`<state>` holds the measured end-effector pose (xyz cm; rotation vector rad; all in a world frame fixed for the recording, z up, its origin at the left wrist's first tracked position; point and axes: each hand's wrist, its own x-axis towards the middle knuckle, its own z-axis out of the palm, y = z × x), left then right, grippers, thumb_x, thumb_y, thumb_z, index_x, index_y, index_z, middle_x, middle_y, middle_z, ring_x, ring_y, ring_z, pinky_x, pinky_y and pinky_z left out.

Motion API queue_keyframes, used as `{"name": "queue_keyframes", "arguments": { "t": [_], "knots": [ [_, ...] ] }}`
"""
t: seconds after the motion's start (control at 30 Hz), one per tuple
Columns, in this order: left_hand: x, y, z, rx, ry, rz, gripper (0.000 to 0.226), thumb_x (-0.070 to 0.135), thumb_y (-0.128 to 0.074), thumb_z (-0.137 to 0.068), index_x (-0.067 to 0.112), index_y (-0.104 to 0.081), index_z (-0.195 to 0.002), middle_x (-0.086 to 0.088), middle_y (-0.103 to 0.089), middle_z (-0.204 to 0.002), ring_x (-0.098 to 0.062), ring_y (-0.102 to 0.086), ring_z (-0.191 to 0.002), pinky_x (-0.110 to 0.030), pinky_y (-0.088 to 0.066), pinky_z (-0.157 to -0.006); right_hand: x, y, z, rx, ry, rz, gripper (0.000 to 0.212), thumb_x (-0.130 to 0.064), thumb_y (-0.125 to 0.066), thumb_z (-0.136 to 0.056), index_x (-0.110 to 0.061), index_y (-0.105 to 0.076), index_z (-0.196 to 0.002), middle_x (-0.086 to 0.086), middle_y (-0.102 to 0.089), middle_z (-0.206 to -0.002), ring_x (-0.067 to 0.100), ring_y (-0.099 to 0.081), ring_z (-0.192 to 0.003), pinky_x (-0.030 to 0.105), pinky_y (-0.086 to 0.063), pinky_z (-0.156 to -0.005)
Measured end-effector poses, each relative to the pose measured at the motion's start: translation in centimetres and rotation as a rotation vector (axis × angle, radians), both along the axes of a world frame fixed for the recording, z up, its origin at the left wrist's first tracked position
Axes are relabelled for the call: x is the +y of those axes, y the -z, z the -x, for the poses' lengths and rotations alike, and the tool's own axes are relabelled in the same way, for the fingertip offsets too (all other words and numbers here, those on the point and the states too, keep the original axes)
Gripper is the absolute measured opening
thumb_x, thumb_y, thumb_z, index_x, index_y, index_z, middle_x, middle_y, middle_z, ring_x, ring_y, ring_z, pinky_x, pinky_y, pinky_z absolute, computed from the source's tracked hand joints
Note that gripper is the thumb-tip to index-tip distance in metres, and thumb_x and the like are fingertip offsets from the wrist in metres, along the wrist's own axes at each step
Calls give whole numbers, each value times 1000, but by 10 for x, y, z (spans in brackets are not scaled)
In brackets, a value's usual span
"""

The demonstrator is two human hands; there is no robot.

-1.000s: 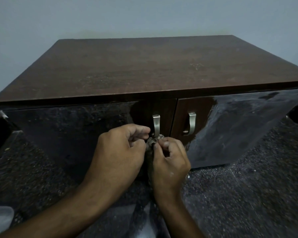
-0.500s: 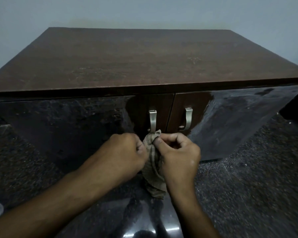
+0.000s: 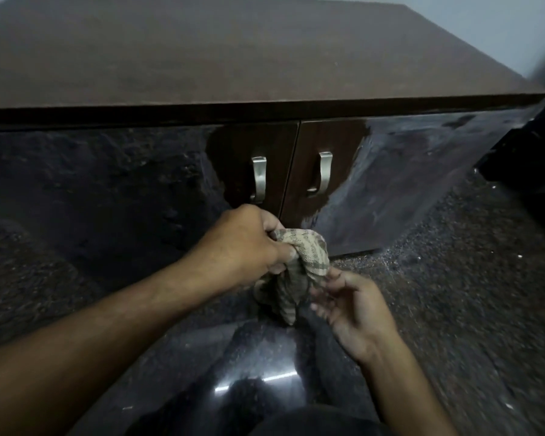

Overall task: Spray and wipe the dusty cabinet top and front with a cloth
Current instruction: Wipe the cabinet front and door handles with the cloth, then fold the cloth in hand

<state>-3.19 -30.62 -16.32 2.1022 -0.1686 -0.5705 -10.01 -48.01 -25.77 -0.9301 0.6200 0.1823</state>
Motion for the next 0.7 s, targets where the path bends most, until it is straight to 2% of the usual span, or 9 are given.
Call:
{"name": "queue_keyframes", "arguments": {
  "t": [0.07,0.13,0.17,0.23,0.3,0.43,0.5,0.6,0.7],
  "knots": [
    [0,-2,1,-31,23,-11,7,17,-79,-73,19,-72,-73,-1,-75,-67,-17,-74,-69,-48,-60,-75,11,21,0,93,0,36,32,-13,-46,-78,-19,-76,-71,0,-69,-75,18,-56,-73,33,-39,-68],
    [1,-1,3,-30,39,-16,6,16,-78,-73,18,-73,-74,-1,-75,-67,-14,-74,-69,-44,-61,-76,24,38,-4,130,-31,64,33,-32,-44,-92,-18,-74,-98,7,-73,-99,22,-63,-85,35,-43,-73],
    [2,0,4,-12,37,-5,6,15,-78,-75,17,-72,-74,-2,-75,-68,-13,-74,-69,-42,-61,-77,30,41,-7,132,-52,50,44,-40,-41,-97,-12,-72,-112,12,-73,-112,27,-66,-96,37,-47,-78],
    [2,1,4,12,38,16,6,13,-77,-76,16,-72,-75,-4,-75,-70,-14,-74,-70,-43,-60,-79,36,43,-12,109,-101,-94,60,-47,-33,-100,-5,-63,-131,22,-64,-133,39,-60,-120,55,-49,-99],
    [4,3,3,-31,48,-18,6,16,-77,-75,18,-72,-76,-1,-75,-71,-13,-73,-71,-41,-61,-77,35,39,-14,51,-150,-215,66,-53,-27,-102,-7,-60,-137,24,-59,-140,44,-53,-132,69,-35,-110],
    [17,6,-2,-199,162,-305,16,23,-76,-76,29,-70,-89,10,-72,-85,-3,-67,-77,-28,-57,-71,25,21,-16,-47,-160,-319,83,-71,-27,-99,-6,-62,-135,22,-58,-142,38,-53,-133,62,-31,-117],
    [24,4,-4,-115,291,-405,40,25,-80,-73,35,-64,-109,13,-68,-102,-4,-64,-90,-26,-54,-80,27,8,-17,-106,-168,-283,76,-63,-33,-102,-1,-56,-139,26,-55,-143,39,-51,-135,60,-31,-118],
    [37,-7,-3,92,459,-516,81,35,-82,-72,33,-39,-141,10,-59,-126,-10,-57,-112,-30,-47,-99,32,-7,-21,-158,-296,-140,46,-24,-55,-100,3,-54,-138,31,-60,-135,44,-57,-128,58,-47,-107],
    [69,-22,4,246,428,-421,91,44,-82,-70,35,-29,-144,7,-57,-131,-14,-58,-115,-35,-48,-102,51,-25,-28,-214,-445,-98,39,-5,-59,-95,5,-58,-132,34,-63,-127,47,-61,-121,53,-55,-99]
  ]
}}
